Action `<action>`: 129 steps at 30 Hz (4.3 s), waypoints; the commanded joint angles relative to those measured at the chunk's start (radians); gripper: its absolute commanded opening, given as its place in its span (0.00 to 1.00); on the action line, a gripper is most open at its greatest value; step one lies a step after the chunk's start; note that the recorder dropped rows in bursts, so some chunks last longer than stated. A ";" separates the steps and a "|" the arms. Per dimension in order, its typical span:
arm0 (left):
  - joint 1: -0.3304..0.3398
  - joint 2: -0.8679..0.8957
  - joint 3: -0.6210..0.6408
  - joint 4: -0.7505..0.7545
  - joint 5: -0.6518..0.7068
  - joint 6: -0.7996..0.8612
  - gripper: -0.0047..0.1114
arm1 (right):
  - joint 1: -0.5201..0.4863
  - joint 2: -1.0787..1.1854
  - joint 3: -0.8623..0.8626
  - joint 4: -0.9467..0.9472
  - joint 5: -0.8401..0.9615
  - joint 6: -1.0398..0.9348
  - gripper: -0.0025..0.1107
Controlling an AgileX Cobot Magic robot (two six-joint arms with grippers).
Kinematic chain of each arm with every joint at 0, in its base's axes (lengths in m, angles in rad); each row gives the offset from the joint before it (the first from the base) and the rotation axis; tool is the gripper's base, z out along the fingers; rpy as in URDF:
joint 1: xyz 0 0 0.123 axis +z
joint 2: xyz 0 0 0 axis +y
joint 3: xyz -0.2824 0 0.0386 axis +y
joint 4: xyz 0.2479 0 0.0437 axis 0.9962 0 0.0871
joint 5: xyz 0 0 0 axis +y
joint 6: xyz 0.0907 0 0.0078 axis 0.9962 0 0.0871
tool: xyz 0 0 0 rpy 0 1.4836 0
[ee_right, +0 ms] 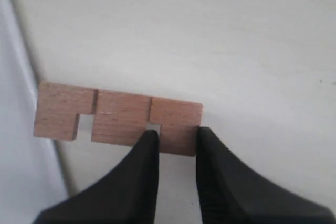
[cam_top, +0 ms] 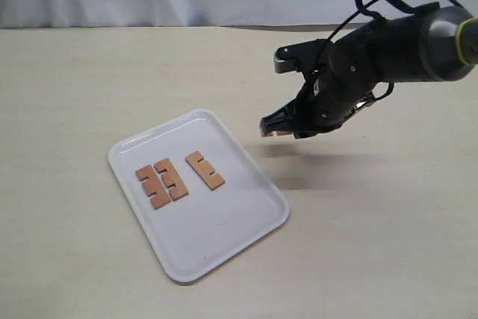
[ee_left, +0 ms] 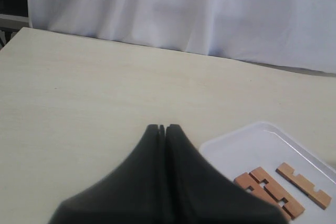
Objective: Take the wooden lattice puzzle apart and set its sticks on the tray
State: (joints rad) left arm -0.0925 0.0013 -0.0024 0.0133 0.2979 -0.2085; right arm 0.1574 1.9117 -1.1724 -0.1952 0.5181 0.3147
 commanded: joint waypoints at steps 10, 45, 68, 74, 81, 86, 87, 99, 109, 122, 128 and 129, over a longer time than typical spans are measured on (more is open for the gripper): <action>-0.001 -0.001 0.002 0.002 -0.012 -0.006 0.04 | 0.266 -0.020 0.000 -0.003 -0.231 -0.006 0.06; -0.001 -0.001 0.002 0.002 -0.012 -0.006 0.04 | 0.248 0.145 -0.002 -0.028 -0.542 0.149 0.72; -0.001 -0.001 0.002 0.002 -0.012 -0.006 0.04 | 0.178 -0.158 0.035 -0.128 0.319 -0.203 0.06; -0.001 -0.001 0.002 0.002 -0.012 -0.006 0.04 | -0.124 -0.354 0.147 0.205 0.234 -0.361 0.06; -0.001 -0.001 0.002 0.002 -0.012 -0.006 0.04 | -0.502 -0.491 0.281 0.425 0.230 -0.484 0.06; -0.001 -0.001 0.002 0.002 -0.012 -0.006 0.04 | -0.551 -0.617 0.440 0.441 -0.075 -0.425 0.06; -0.001 -0.001 0.002 0.002 -0.012 -0.006 0.04 | -0.549 -0.643 0.457 0.454 -0.105 -0.418 0.06; -0.001 -0.001 0.002 0.002 -0.012 -0.006 0.04 | -0.549 -0.904 0.555 0.494 -0.240 -0.435 0.06; -0.001 -0.001 0.002 0.002 -0.012 -0.006 0.04 | -0.369 -1.213 0.667 0.540 -0.462 -0.527 0.06; -0.001 -0.001 0.002 0.002 -0.012 -0.006 0.04 | -0.259 -1.569 0.770 0.546 -0.518 -0.538 0.06; -0.001 -0.001 0.002 0.002 -0.012 -0.006 0.04 | -0.259 -1.800 0.798 0.546 -0.503 -0.536 0.06; -0.001 -0.001 0.002 0.002 -0.012 -0.006 0.04 | -0.259 -1.826 0.806 0.546 -0.506 -0.533 0.06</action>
State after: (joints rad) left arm -0.0925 0.0013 -0.0024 0.0133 0.2979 -0.2085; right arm -0.1031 0.1437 -0.3891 0.3475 0.0186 -0.2207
